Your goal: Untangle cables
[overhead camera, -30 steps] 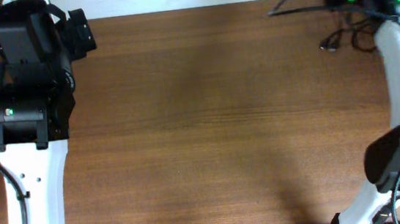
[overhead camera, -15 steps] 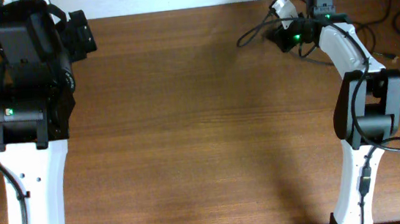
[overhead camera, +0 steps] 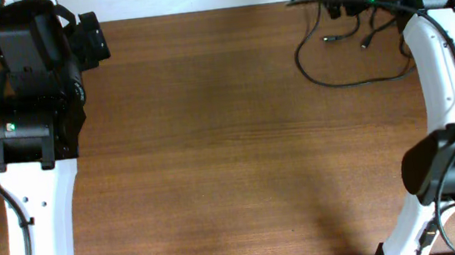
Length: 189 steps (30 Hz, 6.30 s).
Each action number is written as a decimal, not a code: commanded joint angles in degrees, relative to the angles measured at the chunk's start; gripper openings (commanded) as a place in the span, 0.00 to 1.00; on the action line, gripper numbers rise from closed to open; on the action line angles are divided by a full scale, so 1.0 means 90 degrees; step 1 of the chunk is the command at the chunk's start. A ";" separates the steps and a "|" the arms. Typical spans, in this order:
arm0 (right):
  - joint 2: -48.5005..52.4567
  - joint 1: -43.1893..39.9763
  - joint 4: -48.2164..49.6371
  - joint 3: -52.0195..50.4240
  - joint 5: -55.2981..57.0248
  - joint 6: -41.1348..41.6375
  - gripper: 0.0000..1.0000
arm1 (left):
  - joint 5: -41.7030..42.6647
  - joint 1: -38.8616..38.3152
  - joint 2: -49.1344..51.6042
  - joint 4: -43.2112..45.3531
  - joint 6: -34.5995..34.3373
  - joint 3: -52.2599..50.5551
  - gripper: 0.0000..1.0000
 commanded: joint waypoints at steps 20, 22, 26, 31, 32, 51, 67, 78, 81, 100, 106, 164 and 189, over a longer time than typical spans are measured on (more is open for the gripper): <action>0.1800 -0.1778 -0.1037 -0.0522 0.4554 1.0690 0.99 | 0.0022 0.0017 0.0046 -0.0109 0.0100 0.0012 0.99; 0.1809 -0.1999 -0.1117 -0.0522 0.4267 1.0661 0.99 | 0.0024 0.0015 0.0046 -0.0112 0.0100 0.0012 0.99; 0.1809 -0.1870 -0.1090 -0.0522 0.4153 1.0664 0.98 | 0.0024 0.0015 0.0046 -0.0112 0.0097 0.0012 0.99; 0.1809 -0.1248 -0.0590 -0.0522 0.4328 0.9991 0.99 | 0.0024 0.0015 0.0046 -0.0109 0.0100 0.0012 0.99; 0.1809 -0.1161 -0.0573 -0.0522 0.4437 0.9991 0.99 | 0.0024 0.0017 0.0046 -0.0109 0.0100 0.0012 0.99; 0.2327 -0.1501 -0.0697 -0.0522 0.4721 0.9612 0.99 | 0.0022 0.0015 0.0046 -0.0117 0.0100 0.0012 0.99; 0.1613 -0.0255 0.0255 -0.0500 0.4711 0.7084 0.04 | 0.0046 0.0015 0.0046 -0.0109 0.0097 0.0012 0.99; 0.2096 0.0573 0.0753 -0.0505 0.4702 0.5632 0.30 | 0.0046 0.0017 0.0046 -0.0134 0.0100 0.0012 0.99; 0.2358 0.0461 0.0729 -0.0505 0.4694 0.5632 0.90 | 0.0044 0.0017 0.0046 -0.0131 0.0100 0.0012 0.99; 0.2217 0.2246 0.1117 -0.0396 0.0503 0.1428 0.50 | 0.0236 0.0015 0.0437 0.0007 0.0100 0.0012 0.99; 0.2688 0.2249 0.1095 -0.0396 0.0308 0.1178 0.22 | 0.0236 0.0015 0.0440 0.0010 0.0097 0.0012 0.99; 0.1724 -0.0729 0.0529 0.0369 0.3247 0.3796 0.04 | 0.0189 0.0015 0.0440 -0.0012 0.0102 0.0012 0.99; 0.3087 -0.1178 0.1644 0.0355 0.5178 0.7485 0.04 | 0.0192 0.0015 0.0440 -0.0364 0.0100 0.0012 0.99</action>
